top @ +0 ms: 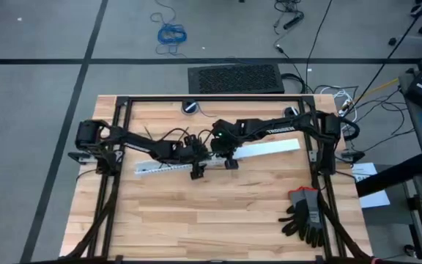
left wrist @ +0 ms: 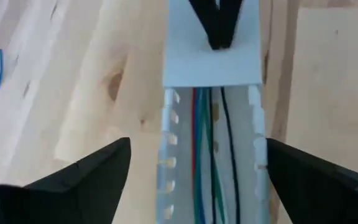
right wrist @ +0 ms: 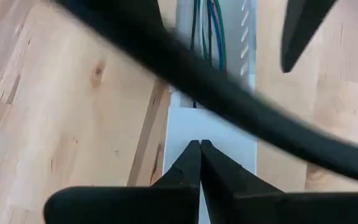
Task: Ziptie cables
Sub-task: Close the white cable duct tray the with white cable cover
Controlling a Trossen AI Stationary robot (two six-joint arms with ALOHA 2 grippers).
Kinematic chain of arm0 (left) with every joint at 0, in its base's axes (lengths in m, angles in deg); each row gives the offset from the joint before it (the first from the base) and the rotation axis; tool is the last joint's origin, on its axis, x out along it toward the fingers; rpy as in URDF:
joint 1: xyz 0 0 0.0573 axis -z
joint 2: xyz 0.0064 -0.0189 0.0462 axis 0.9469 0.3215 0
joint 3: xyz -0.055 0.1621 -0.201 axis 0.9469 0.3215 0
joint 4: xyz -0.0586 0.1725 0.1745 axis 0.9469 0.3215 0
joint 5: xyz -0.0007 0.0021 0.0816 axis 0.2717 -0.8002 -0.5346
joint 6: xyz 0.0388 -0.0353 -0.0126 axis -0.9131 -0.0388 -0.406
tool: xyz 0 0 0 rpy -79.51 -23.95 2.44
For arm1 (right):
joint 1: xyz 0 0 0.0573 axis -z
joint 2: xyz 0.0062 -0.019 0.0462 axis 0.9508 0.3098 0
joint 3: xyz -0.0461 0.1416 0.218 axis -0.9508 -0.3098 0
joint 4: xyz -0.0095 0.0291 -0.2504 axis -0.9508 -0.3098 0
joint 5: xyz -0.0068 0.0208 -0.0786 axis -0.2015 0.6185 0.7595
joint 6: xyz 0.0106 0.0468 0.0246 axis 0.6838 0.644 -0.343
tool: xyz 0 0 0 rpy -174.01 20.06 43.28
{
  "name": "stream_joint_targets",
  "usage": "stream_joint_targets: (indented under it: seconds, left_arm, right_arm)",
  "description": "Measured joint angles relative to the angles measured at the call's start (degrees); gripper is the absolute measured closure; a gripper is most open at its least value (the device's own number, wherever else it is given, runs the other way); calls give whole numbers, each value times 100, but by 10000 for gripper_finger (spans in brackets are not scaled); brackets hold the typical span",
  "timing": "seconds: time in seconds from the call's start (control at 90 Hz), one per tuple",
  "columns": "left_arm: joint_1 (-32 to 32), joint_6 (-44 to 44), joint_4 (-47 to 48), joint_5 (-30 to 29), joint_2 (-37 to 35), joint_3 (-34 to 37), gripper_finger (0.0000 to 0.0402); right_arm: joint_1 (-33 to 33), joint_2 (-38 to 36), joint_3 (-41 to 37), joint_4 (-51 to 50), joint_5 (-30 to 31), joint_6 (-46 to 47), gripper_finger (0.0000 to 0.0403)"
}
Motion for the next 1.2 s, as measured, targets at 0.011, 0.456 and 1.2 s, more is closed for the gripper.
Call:
stream_joint_targets:
  seconds: [0.011, 0.456, 1.2]
  left_arm:
    - [-1, 14, -37, 1, 2, 35, 43]
    - [-5, 412, -2473, 55, 2, 1135, 102]
    - [-12, 716, -3910, 134, 669, 1385, 120]
  right_arm:
    - [0, 0, 0, 0, -1, 1, 403]
    - [-2, 0, 0, 7, -25, 38, 403]
    - [-50, 5, -17, 179, -35, 45, 403]
